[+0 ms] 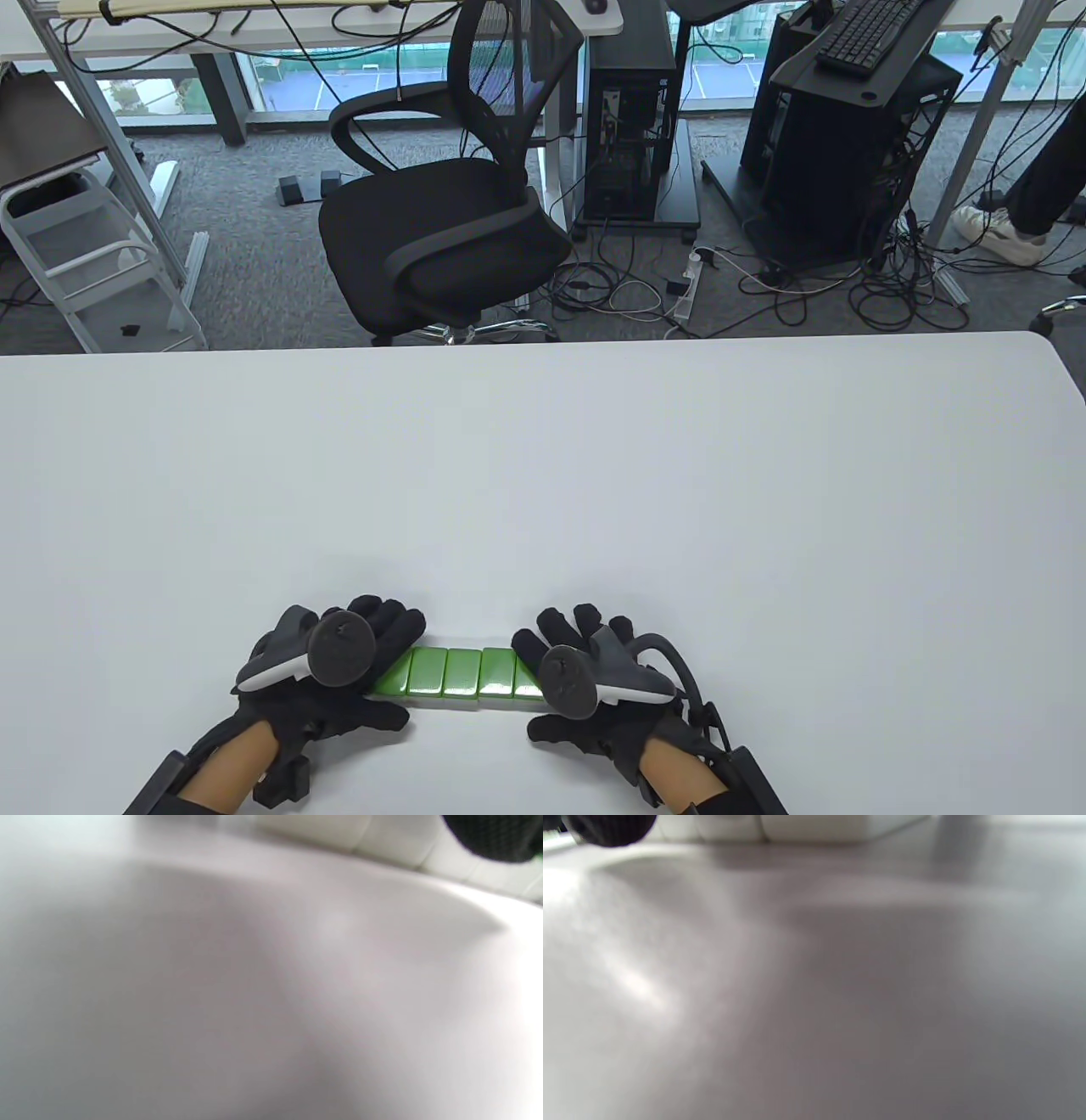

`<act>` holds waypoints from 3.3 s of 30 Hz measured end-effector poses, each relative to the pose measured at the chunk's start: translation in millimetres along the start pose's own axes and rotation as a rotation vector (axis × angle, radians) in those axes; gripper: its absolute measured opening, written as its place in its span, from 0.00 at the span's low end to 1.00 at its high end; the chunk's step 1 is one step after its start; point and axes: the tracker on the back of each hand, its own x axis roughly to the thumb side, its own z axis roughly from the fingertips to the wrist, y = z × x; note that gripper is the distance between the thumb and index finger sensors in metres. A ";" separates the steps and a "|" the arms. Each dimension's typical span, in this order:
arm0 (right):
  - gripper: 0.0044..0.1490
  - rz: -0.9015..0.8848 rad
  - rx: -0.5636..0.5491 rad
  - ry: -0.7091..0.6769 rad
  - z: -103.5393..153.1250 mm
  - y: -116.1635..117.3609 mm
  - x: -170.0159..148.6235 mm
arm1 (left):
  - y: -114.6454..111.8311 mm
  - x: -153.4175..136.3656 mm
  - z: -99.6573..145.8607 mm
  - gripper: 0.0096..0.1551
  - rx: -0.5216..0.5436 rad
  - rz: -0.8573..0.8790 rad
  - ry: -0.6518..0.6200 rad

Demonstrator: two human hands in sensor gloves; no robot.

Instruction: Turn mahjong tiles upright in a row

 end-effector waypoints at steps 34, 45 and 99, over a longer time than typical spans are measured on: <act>0.45 -0.280 -0.043 -0.002 21.6 3.3 -32.4 | 2.2 -16.1 2.7 0.50 -0.021 -0.079 -0.136; 0.39 -0.868 0.089 0.046 0.3 0.8 -79.6 | 6.3 -50.5 -22.5 0.40 -0.186 0.497 -0.125; 0.51 -0.055 -0.780 0.262 131.8 -35.9 -83.3 | 62.1 -45.4 109.4 0.51 0.718 -0.092 0.146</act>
